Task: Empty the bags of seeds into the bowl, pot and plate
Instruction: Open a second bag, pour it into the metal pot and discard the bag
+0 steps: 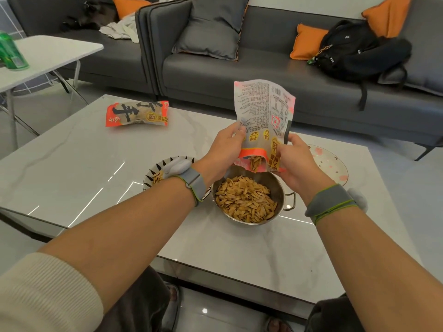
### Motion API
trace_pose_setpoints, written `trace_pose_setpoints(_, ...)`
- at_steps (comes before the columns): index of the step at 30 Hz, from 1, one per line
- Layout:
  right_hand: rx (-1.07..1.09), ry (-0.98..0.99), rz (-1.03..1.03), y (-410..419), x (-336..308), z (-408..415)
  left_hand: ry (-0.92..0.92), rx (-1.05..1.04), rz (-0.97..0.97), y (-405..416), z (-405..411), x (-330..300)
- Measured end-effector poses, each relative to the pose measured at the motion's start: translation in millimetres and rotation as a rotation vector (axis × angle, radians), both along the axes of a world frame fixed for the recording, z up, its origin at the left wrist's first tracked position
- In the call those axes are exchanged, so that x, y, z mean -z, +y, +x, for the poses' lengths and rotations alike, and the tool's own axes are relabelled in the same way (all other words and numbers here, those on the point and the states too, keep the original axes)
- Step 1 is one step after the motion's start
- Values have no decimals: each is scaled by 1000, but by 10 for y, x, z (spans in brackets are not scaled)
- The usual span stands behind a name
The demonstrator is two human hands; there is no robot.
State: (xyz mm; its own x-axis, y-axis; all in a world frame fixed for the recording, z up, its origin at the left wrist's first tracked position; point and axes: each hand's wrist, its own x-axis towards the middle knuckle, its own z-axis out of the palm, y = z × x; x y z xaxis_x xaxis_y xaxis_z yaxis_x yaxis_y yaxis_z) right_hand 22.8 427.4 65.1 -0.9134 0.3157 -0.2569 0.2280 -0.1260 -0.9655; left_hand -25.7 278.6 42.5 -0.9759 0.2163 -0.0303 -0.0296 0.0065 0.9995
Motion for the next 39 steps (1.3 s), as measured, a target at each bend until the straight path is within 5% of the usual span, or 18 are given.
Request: trace_pose_setpoints(39, -23, -9, 22, 31, -25, -17, -12, 17, 31, -51, -58, -21)
